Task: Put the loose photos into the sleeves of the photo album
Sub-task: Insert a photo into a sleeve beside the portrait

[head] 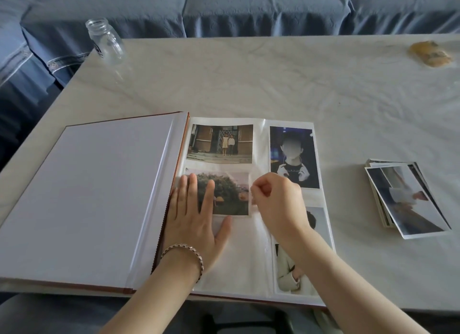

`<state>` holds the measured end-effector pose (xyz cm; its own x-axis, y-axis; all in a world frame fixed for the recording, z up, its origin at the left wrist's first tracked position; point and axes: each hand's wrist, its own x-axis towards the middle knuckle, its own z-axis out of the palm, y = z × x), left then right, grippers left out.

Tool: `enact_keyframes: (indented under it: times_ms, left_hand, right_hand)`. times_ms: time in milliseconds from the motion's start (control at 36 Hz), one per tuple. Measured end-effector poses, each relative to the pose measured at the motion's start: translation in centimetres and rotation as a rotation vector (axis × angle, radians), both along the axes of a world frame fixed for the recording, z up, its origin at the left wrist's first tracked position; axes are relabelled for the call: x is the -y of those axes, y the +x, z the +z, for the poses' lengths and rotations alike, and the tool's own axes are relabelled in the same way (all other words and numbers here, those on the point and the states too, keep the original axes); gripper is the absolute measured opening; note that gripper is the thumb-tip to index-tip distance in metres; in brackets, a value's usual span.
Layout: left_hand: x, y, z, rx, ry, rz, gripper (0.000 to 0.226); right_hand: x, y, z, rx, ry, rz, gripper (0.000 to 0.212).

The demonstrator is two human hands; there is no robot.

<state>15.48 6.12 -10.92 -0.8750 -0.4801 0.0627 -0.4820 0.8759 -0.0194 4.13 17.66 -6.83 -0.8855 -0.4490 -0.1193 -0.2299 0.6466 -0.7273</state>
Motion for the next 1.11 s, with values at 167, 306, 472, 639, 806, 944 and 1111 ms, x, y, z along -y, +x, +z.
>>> enact_keyframes:
  times_ms: [167, 306, 472, 639, 806, 944, 1111]
  left_hand:
    - [0.2, 0.1, 0.1, 0.023, 0.025, -0.023, 0.063]
    - [0.3, 0.1, 0.3, 0.072, 0.024, -0.098, 0.058]
    - [0.3, 0.1, 0.7, 0.102, 0.019, -0.086, 0.061]
    - [0.1, 0.3, 0.9, 0.109, 0.024, -0.075, 0.060]
    - [0.1, 0.0, 1.8, 0.158, 0.074, -0.066, 0.061]
    - [0.0, 0.0, 1.8, 0.151, 0.088, -0.073, 0.057]
    - [-2.2, -1.6, 3.5, -0.235, 0.437, -0.029, 0.034]
  right_hand:
    - [-0.7, -1.2, 0.5, 0.416, -0.231, -0.067, 0.008]
    - [-2.7, -2.4, 0.6, 0.356, -0.229, -0.112, 0.008]
    - [-8.8, -4.3, 0.6, -0.241, 0.010, -0.121, 0.013]
    - [-14.2, -6.7, -0.6, -0.269, 0.472, -0.172, 0.053]
    - [-16.4, -7.7, -2.2, -0.392, 0.581, -0.162, 0.030]
    - [-16.3, -7.6, -1.3, -0.471, 0.479, -0.158, 0.021]
    - [-14.9, -6.0, 0.4, -0.783, 0.181, -0.087, 0.036]
